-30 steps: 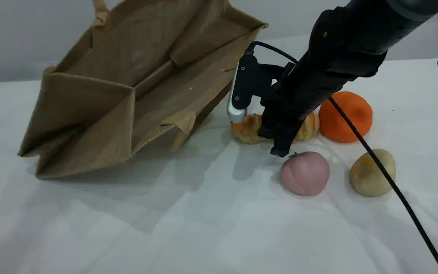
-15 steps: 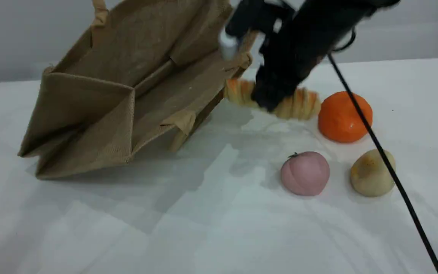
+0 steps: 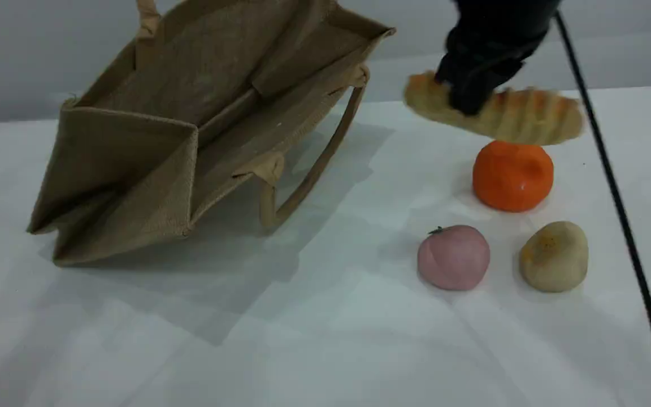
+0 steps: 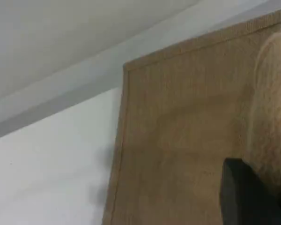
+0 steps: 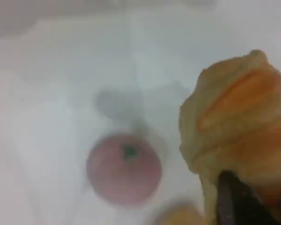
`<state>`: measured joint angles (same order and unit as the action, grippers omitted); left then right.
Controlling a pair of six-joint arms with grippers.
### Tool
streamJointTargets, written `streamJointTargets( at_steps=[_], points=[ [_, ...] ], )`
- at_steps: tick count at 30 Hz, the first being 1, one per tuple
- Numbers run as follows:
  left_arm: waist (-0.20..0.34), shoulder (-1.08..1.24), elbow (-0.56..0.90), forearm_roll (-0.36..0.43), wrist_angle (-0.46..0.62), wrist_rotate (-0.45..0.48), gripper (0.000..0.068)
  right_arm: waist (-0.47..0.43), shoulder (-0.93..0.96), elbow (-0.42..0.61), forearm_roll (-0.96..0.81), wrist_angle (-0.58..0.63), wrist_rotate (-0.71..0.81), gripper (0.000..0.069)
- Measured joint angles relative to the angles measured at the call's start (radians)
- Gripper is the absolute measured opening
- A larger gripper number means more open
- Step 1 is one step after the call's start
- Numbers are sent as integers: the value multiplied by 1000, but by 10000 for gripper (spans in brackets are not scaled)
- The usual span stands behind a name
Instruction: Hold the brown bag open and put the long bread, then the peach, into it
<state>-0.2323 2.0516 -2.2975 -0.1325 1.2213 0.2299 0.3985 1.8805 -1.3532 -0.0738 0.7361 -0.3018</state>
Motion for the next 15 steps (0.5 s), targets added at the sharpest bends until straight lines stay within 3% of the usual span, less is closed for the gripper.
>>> streamJointTargets(
  at_steps=[7, 15],
  points=[
    [0, 0, 0, 0, -1, 1, 81, 0, -95, 0, 74, 133, 142, 57],
    [0, 0, 0, -1, -1, 1, 81, 0, -136, -23, 540, 83, -24, 57]
  ],
)
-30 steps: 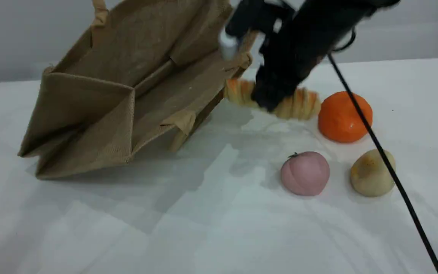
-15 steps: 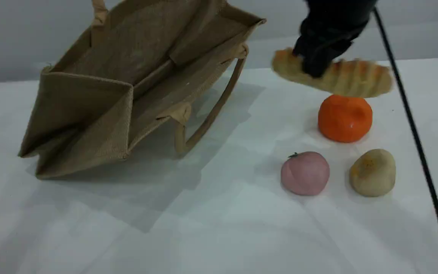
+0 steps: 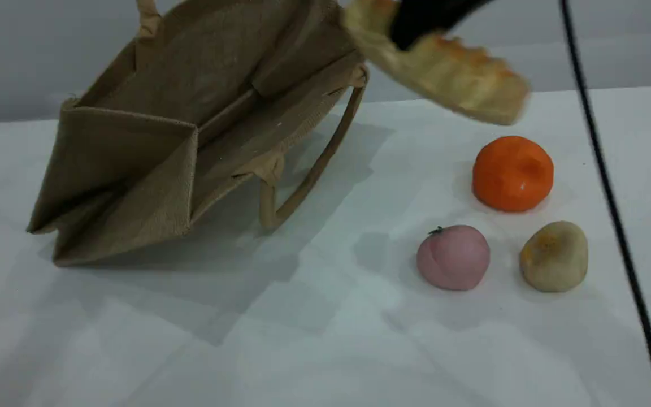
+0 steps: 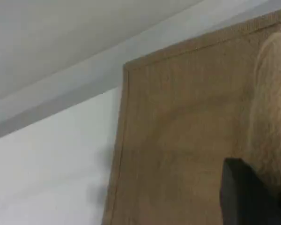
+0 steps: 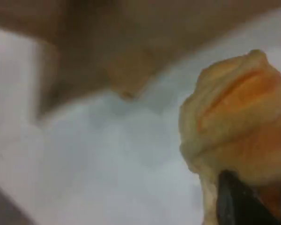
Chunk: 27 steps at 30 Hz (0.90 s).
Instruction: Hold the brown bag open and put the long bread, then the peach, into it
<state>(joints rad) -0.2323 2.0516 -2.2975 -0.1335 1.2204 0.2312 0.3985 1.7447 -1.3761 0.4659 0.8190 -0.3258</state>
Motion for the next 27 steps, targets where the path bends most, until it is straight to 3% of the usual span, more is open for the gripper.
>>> streamJointTargets(
  at_steps=[4, 11, 27],
  points=[
    [0, 0, 0, -2, 0, 1, 81, 0, 4, -31, 226, -19, -50, 57],
    [0, 0, 0, -61, 1, 28, 81, 0, 90, -103, 468, -20, -50, 57],
    [0, -1, 0, -79, 1, 28, 81, 0, 392, -314, 653, -58, -50, 57]
  ],
)
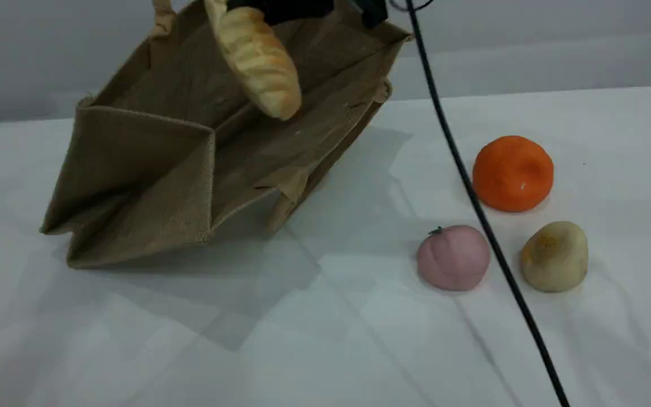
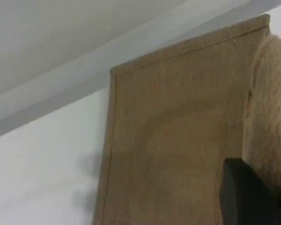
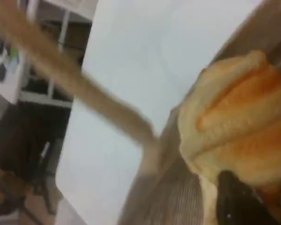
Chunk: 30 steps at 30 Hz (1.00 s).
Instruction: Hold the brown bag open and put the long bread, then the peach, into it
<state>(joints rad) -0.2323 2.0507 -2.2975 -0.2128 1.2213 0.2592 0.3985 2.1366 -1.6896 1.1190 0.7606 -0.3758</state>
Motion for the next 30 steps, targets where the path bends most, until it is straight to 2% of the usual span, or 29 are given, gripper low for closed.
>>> streamJointTargets(
  at_steps=[7, 23, 25, 27, 30],
  points=[
    [0, 0, 0, 1, -1, 1, 81, 0, 113, -103, 32, 2, -26, 57],
    [0, 0, 0, 1, 0, 2, 81, 0, 189, -105, 36, -155, -47, 74],
    [0, 0, 0, 1, 0, 2, 81, 0, 189, -105, 37, -158, -60, 112],
    [0, 0, 0, 1, 0, 3, 81, 0, 189, -105, 38, -158, -74, 181],
    [0, 0, 0, 1, 0, 9, 81, 0, 189, -105, 66, -158, -90, 333]
  ],
)
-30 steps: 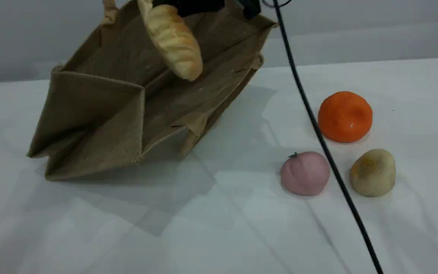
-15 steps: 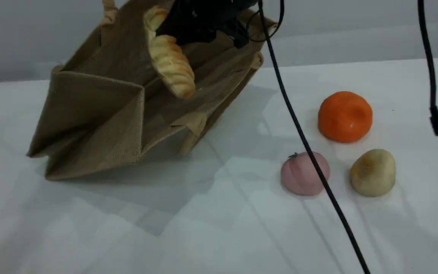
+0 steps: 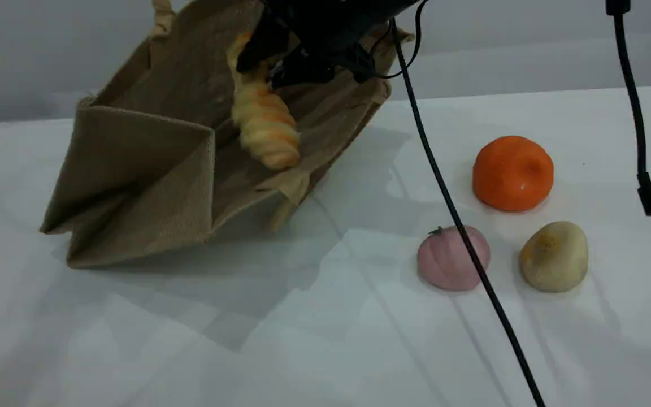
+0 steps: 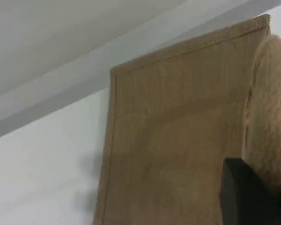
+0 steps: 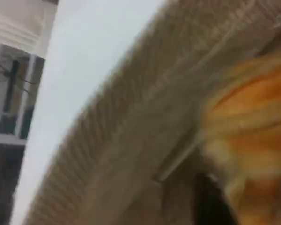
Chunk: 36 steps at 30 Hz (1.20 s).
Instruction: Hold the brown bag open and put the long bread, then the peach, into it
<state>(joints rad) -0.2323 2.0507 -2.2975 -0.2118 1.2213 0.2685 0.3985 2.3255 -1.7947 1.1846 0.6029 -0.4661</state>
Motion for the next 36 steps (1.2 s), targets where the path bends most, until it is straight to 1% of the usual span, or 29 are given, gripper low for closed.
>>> streamJointTargets(
  at_steps=[3, 5, 7, 9, 12, 16, 22, 28, 31, 36],
  points=[
    [0, 0, 0, -1, 0, 9, 81, 0, -1, 0, 6, 6, -17, 477],
    [0, 0, 0, -1, 0, 9, 81, 0, -4, 0, 6, 8, -38, 531],
    [0, 0, 0, -1, 0, 9, 81, 0, -11, 0, -11, 9, -71, 558],
    [0, 1, 0, -1, 0, 9, 81, 0, -22, 0, -20, 21, -101, 568],
    [0, 1, 0, -1, 0, 9, 81, -12, -47, 0, -28, 76, -149, 571],
    [0, 1, 0, -1, 0, 9, 81, -55, -99, 0, -77, 163, -200, 572],
    [0, 1, 0, -1, 0, 9, 81, -151, -188, 0, -187, 311, -188, 572],
    [0, 1, 0, -1, 0, 12, 81, -242, -272, 0, -295, 389, -157, 573],
    [0, 1, 0, -1, 0, 15, 81, -261, -293, 0, -390, 420, -132, 573],
    [0, 1, 0, 1, 0, 25, 81, -261, -309, 0, -601, 481, -78, 573]
  ],
)
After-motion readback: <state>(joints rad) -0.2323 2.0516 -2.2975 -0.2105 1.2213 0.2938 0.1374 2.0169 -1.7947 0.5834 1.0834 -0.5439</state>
